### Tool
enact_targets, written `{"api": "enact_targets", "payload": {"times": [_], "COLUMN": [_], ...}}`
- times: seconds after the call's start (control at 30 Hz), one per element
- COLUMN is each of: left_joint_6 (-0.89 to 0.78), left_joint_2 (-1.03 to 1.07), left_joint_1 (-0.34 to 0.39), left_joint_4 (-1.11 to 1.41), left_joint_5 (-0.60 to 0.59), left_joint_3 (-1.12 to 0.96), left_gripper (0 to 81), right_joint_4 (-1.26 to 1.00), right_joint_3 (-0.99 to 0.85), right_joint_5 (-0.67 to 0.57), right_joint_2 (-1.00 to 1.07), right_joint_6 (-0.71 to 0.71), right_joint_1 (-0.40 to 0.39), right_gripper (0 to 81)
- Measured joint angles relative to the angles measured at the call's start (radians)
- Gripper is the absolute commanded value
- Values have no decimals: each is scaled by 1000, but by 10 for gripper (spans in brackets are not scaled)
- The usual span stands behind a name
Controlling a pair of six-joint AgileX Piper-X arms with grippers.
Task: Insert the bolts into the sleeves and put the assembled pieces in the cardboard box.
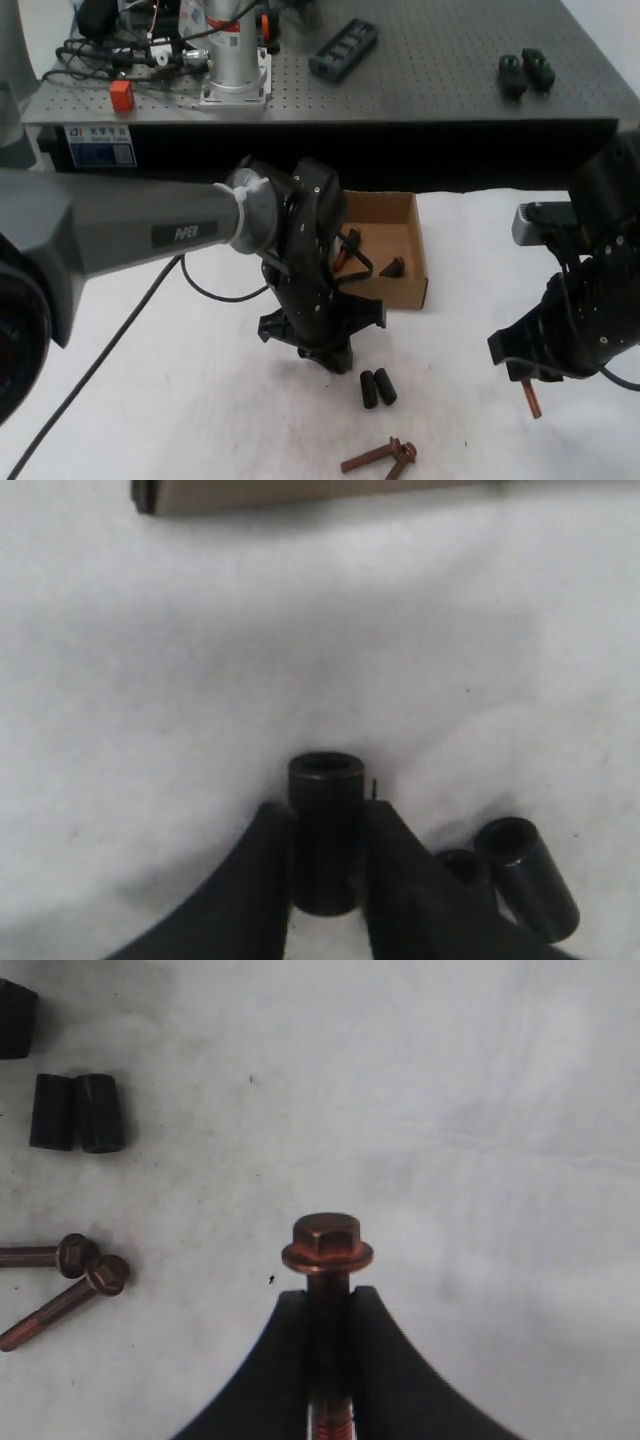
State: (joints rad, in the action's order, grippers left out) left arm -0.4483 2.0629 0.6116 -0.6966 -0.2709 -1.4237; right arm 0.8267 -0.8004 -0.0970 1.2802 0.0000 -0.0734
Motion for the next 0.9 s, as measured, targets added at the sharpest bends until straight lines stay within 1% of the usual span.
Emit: {"api": "enact_targets", "payload": {"times": [0.1, 0.17, 0.23, 0.33, 0.37, 0.4, 0.43, 0.53, 0.6, 0.63, 0.7, 0.73, 0.8, 0.9], "left_joint_6": [27, 69, 116, 194, 221, 254, 284, 344, 349, 351, 351, 351, 353, 353], "left_joint_2": [0, 0, -4, -56, -93, -139, -184, -370, -481, -557, -591, -614, -653, -669], "left_joint_1": [-1, -1, -1, -1, -3, -3, -3, -6, -6, -4, -4, -4, -4, -4], "left_joint_4": [0, -2, -3, 19, 46, 90, 139, 367, 554, 710, 794, 866, 971, 1020], "left_joint_5": [0, 4, 12, 61, 68, 67, 57, -55, -161, -241, -274, -294, -322, -334], "left_joint_3": [-4, -5, -4, 42, 75, 119, 161, 351, 480, 578, 623, 653, 706, 730], "left_gripper": [13, 6, 7, 7, 7, 7, 7, 7, 7, 7, 7, 7, 7, 7], "right_joint_4": [-7, -45, -117, -266, -314, -326, -372, -552, -660, -671, -766, -806, -848, -932], "right_joint_3": [0, 0, 0, 0, 0, 0, 0, 0, 0, 0, 0, 0, 0, 0], "right_joint_5": [-25, -84, -182, -326, -363, -363, -390, -425, -436, -436, -445, -448, -451, -452], "right_joint_2": [0, 0, 0, 0, 0, 0, 0, -9, -17, -17, -23, -23, -23, -23], "right_joint_6": [0, 16, 58, 152, 187, 187, 224, 317, 368, 373, 423, 446, 464, 492], "right_joint_1": [0, 0, 0, -3, -7, -8, -14, -50, -90, -90, -132, -132, -167, -203], "right_gripper": [24, 24, 24, 24, 24, 24, 24, 24, 24, 24, 24, 24, 24, 24]}}
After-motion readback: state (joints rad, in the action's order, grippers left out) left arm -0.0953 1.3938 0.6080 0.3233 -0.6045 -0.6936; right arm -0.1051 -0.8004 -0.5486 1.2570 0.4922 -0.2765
